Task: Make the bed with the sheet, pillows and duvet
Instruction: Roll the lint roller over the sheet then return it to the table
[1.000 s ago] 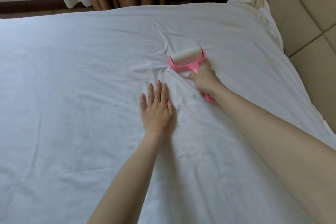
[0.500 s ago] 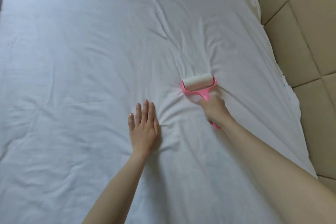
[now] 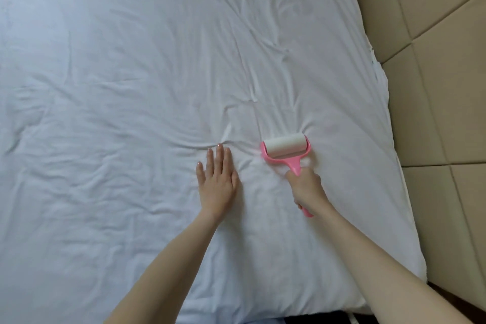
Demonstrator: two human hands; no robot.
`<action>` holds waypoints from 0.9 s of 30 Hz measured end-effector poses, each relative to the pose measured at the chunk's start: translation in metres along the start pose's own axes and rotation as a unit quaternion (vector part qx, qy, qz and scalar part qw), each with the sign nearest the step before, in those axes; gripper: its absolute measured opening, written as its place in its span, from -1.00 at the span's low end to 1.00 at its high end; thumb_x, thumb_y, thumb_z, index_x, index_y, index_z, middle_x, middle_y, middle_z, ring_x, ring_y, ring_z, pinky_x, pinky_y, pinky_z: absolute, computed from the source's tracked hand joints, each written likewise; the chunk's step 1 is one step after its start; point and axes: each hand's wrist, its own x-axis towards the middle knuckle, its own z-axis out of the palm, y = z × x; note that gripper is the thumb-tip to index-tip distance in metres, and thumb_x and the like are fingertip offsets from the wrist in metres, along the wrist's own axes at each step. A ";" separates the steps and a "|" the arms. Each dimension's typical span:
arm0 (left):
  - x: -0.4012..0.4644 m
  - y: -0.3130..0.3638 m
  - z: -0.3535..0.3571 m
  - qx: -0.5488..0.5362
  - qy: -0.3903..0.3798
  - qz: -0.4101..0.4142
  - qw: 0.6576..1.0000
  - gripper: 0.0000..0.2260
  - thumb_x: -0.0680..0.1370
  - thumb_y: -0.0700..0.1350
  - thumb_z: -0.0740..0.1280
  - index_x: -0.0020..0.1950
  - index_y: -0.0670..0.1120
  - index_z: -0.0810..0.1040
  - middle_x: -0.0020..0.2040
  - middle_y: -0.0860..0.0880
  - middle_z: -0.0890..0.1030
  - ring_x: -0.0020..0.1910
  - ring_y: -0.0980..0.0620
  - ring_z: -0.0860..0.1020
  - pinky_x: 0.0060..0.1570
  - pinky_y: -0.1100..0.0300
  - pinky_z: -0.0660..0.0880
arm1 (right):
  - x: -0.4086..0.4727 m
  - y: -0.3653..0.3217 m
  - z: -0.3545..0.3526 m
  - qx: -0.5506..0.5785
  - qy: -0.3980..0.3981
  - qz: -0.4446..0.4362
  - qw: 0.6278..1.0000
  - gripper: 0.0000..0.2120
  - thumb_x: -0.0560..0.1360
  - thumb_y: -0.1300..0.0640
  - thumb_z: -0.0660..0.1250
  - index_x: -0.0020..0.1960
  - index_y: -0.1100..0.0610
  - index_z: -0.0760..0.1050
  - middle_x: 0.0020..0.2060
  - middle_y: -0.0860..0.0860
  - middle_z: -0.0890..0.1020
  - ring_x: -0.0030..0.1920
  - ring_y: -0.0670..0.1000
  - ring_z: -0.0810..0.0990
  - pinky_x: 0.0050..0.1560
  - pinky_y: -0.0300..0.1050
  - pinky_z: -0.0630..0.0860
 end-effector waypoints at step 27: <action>-0.126 0.034 0.012 -0.107 -0.070 0.105 0.986 -0.51 0.58 -0.23 0.15 0.52 -0.11 0.23 0.56 -0.02 0.17 0.55 -0.02 0.08 0.44 0.03 0.08 | -0.154 0.186 -0.004 0.041 0.087 0.121 0.988 -0.76 0.46 -0.02 0.17 -0.28 0.11 0.32 -0.42 0.03 0.39 -0.36 0.12 0.41 -0.33 0.02 0.40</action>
